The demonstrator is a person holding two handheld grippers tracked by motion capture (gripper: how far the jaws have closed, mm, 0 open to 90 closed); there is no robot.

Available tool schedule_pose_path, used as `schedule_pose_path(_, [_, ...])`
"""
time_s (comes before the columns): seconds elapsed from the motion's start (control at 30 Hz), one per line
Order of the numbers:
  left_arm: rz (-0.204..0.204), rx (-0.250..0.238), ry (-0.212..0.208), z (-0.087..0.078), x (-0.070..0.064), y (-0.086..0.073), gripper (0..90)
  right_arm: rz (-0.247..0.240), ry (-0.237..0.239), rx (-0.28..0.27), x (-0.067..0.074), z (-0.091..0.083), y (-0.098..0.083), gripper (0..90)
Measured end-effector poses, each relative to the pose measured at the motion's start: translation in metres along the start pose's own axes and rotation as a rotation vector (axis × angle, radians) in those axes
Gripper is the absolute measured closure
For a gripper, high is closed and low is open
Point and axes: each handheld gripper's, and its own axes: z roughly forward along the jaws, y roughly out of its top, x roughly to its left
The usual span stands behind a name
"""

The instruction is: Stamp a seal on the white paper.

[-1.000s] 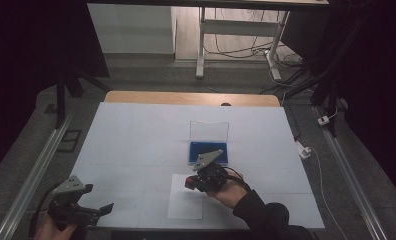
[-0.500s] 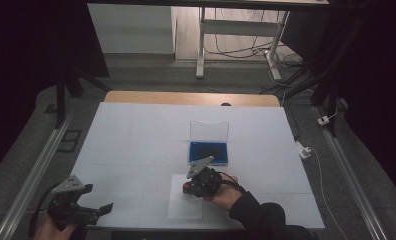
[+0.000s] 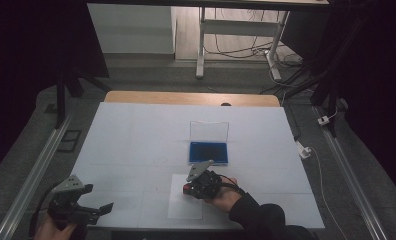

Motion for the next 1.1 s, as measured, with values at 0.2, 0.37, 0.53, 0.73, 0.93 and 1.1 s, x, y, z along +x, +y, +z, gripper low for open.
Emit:
schedule_pose_path(0.2, [-0.001,0.002,-0.001,0.001,0.000,0.000,0.0,-0.005,-0.019,-0.002,0.003,0.000,0.000,80.2])
schedule_pose_path(0.37, [-0.001,0.001,0.000,0.000,0.000,0.000,0.1,-0.011,-0.029,-0.008,0.006,0.000,-0.001,80.2])
schedule_pose_path(0.53, [-0.001,0.001,0.000,0.000,0.000,0.000,0.0,0.015,-0.006,-0.023,0.001,0.000,-0.003,80.2])
schedule_pose_path(0.73, [0.000,-0.001,-0.003,0.000,0.000,0.000,0.1,0.027,0.010,-0.024,-0.001,0.000,-0.004,80.0])
schedule_pose_path(0.93, [-0.011,-0.011,-0.014,-0.001,0.002,0.000,0.1,0.017,0.027,-0.018,-0.006,0.000,-0.003,79.5])
schedule_pose_path(1.1, [-0.019,-0.018,-0.025,-0.002,0.004,-0.001,0.1,0.031,0.030,-0.014,-0.005,0.000,-0.001,79.3])
